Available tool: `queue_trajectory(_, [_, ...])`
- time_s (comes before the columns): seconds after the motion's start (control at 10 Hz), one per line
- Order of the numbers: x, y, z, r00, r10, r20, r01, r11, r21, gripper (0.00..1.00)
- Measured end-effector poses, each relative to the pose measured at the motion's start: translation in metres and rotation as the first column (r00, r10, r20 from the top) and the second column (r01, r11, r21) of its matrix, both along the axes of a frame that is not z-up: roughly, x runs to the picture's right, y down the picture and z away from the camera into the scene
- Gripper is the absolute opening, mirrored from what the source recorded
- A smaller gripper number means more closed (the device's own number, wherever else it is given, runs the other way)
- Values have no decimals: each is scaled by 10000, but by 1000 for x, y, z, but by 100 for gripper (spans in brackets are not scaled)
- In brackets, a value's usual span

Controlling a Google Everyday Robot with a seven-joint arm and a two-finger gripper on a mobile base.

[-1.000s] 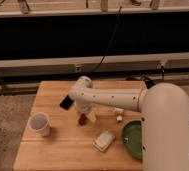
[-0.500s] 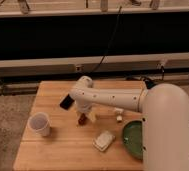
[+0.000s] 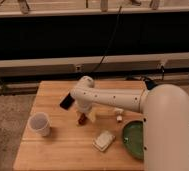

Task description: Place the pepper in the ceramic cup

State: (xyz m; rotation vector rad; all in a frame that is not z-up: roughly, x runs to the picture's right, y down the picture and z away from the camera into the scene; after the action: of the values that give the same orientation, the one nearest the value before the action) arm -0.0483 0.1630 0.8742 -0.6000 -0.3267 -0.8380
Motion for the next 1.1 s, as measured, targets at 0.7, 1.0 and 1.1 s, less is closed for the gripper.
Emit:
queue_trajectory(0.7, [-1,1,3,9997,219,90,-219,9998,10,80])
queue_trajectory(1.0, [-1,2,5,9994,332,140,-332,9994,10,80])
queue_trajectory(1.1, [-1,3,5,9991,390,162,-391,9992,10,80])
